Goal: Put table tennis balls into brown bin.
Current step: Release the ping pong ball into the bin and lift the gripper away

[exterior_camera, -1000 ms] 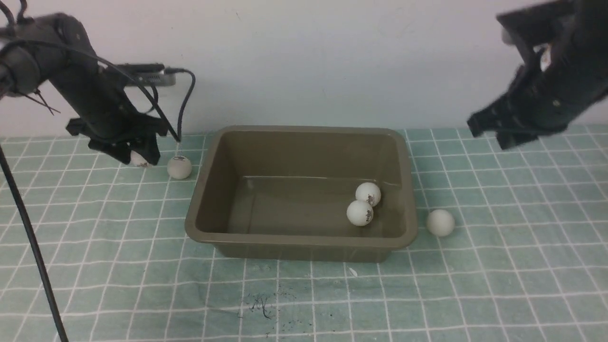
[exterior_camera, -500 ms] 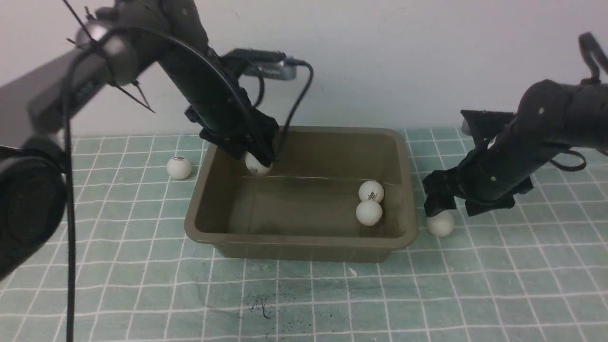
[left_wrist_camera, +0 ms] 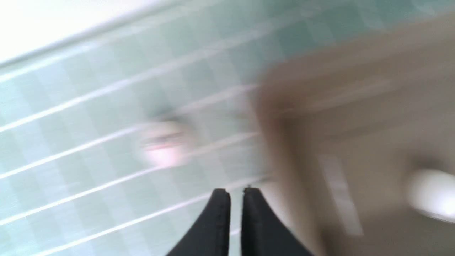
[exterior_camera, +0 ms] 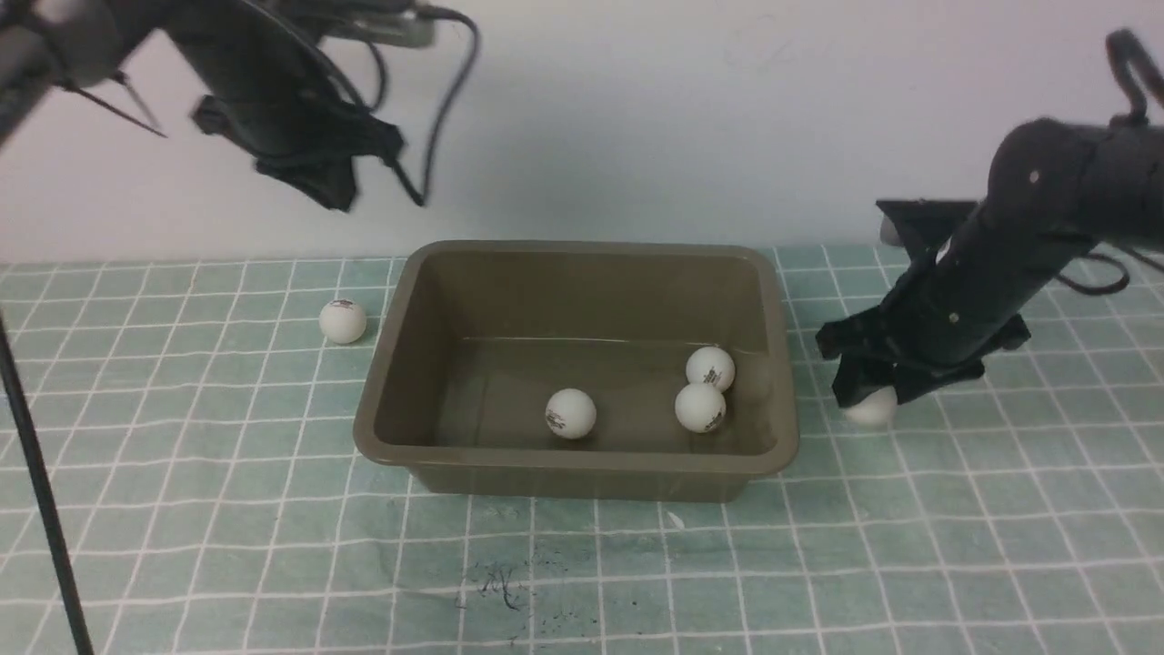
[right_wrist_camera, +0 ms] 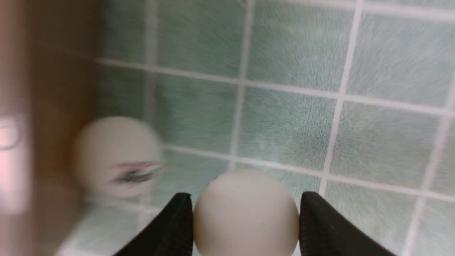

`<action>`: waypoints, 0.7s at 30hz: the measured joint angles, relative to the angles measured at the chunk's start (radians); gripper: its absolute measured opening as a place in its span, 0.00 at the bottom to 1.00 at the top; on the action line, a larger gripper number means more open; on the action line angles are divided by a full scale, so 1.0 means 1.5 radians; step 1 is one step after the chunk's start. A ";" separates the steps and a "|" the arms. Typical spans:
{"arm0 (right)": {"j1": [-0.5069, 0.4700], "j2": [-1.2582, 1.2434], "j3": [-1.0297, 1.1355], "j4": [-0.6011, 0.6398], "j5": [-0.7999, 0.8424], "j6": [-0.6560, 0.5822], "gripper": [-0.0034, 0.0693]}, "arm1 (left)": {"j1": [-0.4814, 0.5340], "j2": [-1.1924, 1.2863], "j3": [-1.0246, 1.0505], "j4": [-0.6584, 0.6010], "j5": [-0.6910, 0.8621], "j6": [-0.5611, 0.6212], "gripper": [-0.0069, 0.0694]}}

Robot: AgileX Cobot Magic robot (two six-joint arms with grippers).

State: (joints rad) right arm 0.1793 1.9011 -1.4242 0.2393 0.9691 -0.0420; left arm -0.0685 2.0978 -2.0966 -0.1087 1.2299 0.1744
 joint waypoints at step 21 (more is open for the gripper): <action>0.105 -0.061 -0.046 0.017 -0.063 -0.049 0.92 | 0.054 0.214 0.001 -0.076 -0.126 0.058 0.84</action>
State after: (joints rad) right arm 0.3375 1.8099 -1.4935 0.2650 0.8746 -0.1162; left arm 0.0125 2.4183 -2.0957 -0.2233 1.0404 0.2612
